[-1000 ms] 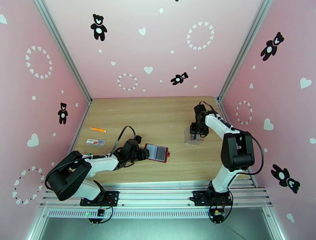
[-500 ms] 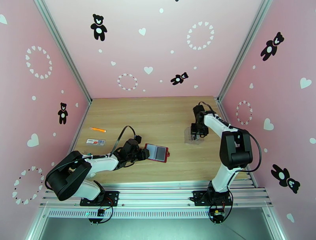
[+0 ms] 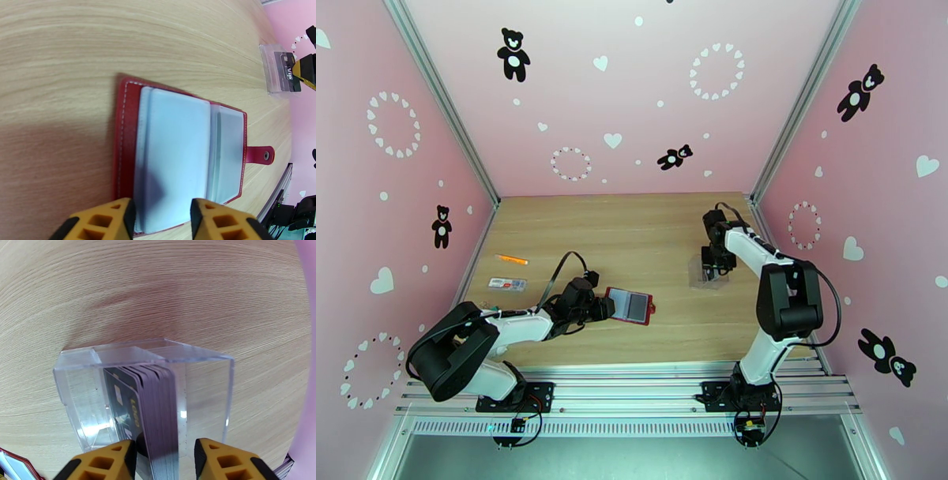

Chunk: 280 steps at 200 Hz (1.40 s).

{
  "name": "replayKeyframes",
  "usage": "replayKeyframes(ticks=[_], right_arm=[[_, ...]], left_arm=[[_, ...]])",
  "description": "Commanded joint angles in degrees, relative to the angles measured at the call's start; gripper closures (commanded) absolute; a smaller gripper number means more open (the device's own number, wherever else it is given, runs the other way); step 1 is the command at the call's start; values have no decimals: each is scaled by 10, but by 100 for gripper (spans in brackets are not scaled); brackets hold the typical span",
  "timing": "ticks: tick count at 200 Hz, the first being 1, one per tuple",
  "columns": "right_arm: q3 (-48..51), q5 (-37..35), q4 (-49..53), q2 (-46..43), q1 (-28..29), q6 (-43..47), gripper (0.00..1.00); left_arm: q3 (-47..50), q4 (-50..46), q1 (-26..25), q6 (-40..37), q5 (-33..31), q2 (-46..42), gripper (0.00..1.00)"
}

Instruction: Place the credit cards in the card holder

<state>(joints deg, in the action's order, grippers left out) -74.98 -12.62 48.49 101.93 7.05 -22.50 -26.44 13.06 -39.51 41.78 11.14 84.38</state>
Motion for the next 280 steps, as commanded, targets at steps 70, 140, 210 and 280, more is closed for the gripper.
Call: replayKeyframes(ticks=[70,140,210,280], right_arm=[[-6,-13,20,-24,-6,1,77],[-9,0,21,-31,-6,1,92],[-6,14,21,-38,-4,1,100],[-7,29,24,-53,-3,-6,100]], left_arm=[[12,-19,6,0,-4,17,57],[14,-19,6,0,-5,14,57],[13,-18,6,-2,-4,16,57],[13,-17,6,-1,-3,17,57]])
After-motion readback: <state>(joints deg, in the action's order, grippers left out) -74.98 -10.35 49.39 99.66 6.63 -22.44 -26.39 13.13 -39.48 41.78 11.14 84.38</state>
